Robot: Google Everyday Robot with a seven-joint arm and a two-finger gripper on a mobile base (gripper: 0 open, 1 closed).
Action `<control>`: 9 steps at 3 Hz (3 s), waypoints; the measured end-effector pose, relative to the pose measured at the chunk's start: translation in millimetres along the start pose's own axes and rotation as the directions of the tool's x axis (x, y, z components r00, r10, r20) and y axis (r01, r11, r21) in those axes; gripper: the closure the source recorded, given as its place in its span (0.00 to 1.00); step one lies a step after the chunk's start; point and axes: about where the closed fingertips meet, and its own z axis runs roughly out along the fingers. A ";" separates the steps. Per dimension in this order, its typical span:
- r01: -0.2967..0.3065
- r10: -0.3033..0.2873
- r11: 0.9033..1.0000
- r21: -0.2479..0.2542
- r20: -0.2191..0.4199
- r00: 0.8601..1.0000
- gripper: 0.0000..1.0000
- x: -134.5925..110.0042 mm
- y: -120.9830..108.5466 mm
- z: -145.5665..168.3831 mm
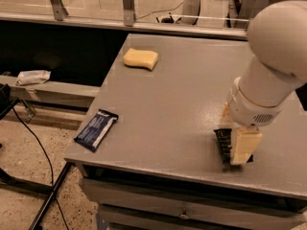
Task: Move rxbar chocolate near sponge
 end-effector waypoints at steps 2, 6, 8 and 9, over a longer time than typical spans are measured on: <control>-0.131 0.099 0.972 0.194 0.162 0.982 1.00 -13.0 -89.9 -91.3; -0.251 0.162 0.939 0.237 0.339 0.927 1.00 -103.0 -251.5 -45.1; -0.329 0.227 0.922 0.206 0.402 0.887 0.65 -118.4 -322.8 -6.2; -0.324 0.226 0.925 0.199 0.400 0.888 0.33 -121.2 -322.3 -1.4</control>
Offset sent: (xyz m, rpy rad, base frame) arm 0.1378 0.0234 0.1710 0.2457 -0.3216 -0.1570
